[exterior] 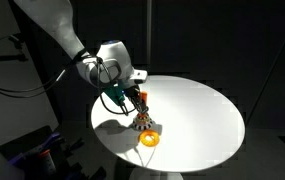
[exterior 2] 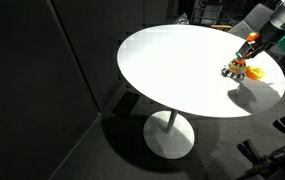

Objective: Remove the green ring from the ring stacking stand and drop it on the table

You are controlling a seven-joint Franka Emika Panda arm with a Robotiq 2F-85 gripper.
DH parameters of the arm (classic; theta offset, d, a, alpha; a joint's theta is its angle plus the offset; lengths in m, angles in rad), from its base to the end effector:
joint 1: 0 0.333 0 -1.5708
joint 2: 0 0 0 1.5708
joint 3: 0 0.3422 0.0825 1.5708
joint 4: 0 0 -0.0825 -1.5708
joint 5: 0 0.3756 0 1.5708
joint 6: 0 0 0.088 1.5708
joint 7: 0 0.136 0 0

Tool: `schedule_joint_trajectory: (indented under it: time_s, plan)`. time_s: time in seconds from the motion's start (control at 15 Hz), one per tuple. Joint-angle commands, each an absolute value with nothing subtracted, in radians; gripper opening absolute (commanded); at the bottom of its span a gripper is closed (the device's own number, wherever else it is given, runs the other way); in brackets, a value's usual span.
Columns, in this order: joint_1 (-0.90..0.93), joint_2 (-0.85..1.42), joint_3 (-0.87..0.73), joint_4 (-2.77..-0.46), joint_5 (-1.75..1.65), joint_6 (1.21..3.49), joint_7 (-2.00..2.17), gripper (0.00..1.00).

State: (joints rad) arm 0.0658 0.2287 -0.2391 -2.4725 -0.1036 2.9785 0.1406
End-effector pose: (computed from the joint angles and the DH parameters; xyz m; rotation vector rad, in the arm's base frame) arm 0.5079 -0.0841 0.2391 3.0087 -0.3025 0.4254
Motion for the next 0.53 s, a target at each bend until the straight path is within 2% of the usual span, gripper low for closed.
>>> schedule_joint_trajectory:
  time_s: [0.0,0.47]
  plan:
    - [0.062,0.128,-0.233,-2.476,-0.126,2.876,0.178,0.42]
    - [0.018,-0.055,-0.158,-2.464,-0.128,2.724,0.245,0.42]
